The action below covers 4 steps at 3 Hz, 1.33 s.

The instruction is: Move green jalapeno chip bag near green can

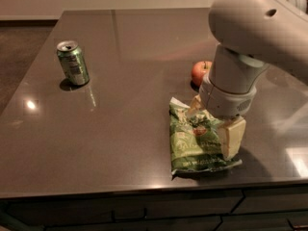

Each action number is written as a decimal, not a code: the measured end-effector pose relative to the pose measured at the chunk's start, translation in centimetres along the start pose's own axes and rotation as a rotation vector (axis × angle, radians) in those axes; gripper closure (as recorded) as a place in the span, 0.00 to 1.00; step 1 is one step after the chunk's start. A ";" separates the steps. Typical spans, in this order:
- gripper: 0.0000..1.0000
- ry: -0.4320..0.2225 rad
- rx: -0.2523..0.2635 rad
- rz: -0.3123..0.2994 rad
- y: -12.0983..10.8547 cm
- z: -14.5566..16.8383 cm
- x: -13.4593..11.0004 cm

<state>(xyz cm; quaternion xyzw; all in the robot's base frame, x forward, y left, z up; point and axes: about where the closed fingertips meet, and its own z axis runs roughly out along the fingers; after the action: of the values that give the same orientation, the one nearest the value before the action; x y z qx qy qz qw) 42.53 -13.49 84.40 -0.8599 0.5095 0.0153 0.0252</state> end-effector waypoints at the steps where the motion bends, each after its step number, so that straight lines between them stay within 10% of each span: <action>1: 0.49 0.008 0.000 0.006 -0.1 -0.1 -0.1; 3: 0.95 0.008 0.037 0.025 -0.8 -2.3 -1.6; 4: 1.00 -0.019 0.095 0.042 -2.4 -5.0 -3.9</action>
Offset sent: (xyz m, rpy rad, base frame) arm -0.0013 0.0074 0.0177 -0.0061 -0.0223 -0.0279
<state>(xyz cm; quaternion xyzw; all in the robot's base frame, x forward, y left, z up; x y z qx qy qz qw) 42.75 -9.21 89.63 -0.8468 0.5272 -0.0001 0.0704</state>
